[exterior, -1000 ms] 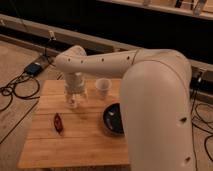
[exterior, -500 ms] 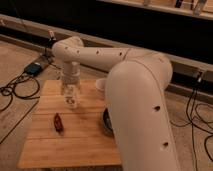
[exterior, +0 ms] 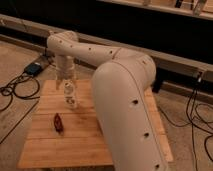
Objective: Knock the bottle over
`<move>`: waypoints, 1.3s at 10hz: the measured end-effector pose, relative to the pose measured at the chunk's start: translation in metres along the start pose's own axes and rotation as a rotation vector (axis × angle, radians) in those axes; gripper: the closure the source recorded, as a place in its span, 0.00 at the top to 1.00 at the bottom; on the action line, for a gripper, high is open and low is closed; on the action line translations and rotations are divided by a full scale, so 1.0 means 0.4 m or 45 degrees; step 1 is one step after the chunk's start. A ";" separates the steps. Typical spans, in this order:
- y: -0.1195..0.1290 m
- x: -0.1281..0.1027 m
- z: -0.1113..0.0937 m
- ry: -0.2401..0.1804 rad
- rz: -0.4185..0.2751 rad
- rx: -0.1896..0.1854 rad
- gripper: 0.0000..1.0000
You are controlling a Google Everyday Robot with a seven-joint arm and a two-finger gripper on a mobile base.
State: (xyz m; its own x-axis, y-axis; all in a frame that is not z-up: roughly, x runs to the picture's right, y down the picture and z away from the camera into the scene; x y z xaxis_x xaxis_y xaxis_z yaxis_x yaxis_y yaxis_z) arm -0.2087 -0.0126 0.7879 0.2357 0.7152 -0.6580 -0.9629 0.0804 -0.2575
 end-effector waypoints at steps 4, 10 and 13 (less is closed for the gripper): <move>-0.028 -0.041 0.051 0.014 0.011 0.089 0.65; -0.218 0.044 0.029 0.026 0.196 0.167 0.65; -0.278 0.099 0.009 0.014 0.243 0.168 0.65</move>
State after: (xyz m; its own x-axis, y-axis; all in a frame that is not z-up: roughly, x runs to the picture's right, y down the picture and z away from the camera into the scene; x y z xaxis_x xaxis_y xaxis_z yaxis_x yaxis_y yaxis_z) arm -0.0927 0.0093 0.7931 0.0483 0.7188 -0.6935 -0.9988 0.0349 -0.0333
